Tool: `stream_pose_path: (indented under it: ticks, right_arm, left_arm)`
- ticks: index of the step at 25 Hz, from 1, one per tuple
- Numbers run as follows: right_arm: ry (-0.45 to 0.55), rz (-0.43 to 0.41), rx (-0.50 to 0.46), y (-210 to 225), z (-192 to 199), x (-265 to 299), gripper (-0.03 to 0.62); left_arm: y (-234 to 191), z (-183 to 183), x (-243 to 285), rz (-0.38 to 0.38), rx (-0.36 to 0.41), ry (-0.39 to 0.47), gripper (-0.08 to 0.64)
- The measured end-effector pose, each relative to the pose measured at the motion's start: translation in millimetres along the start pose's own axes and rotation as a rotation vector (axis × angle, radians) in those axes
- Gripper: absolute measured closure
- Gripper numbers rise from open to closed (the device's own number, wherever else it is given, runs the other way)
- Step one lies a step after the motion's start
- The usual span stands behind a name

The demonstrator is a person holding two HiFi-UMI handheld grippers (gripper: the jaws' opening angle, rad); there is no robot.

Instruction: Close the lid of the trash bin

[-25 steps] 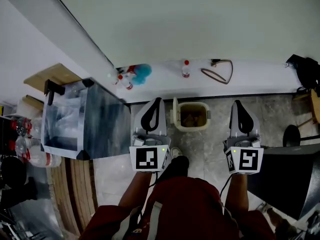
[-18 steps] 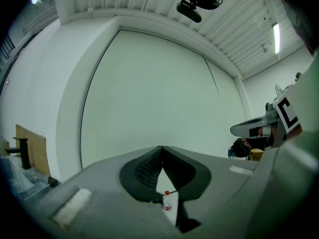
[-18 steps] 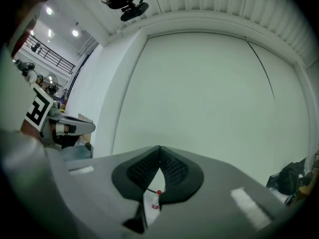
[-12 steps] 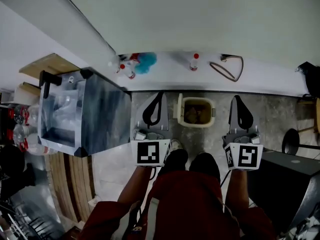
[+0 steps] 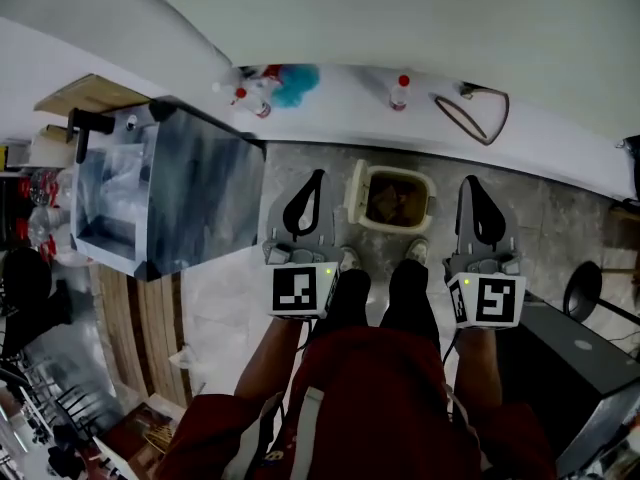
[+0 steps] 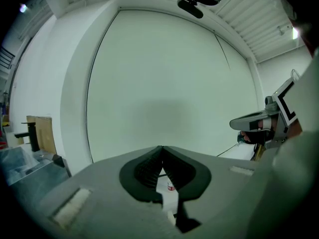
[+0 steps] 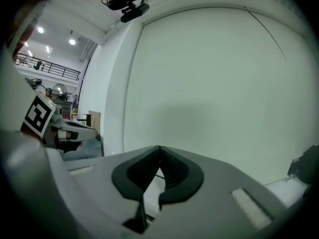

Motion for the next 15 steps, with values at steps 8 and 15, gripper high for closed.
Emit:
stream_pose_path:
  ticks: [8,15]
  right_arm:
    - [-0.075,-0.111,0.021,6.6,49.3,22.2,0.592]
    - [-0.150,-0.190,0.042,-5.2,97.4,33.0,0.592]
  left_arm:
    - [22.9,53.8,16.0,-0.047,-0.009,-0.124,0.555]
    - [35.6,124.0,19.0,-0.059,-0.042,-0.266,0.554]
Point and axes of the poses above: the fingertips, and each gripper's own axes: x forward along the fingers, y to its right, z out of its underside, the point moved 1 cm from there along -x, backward along the fingers, and after that the axes turned 2 degrees about x, right-handed, at the moved point
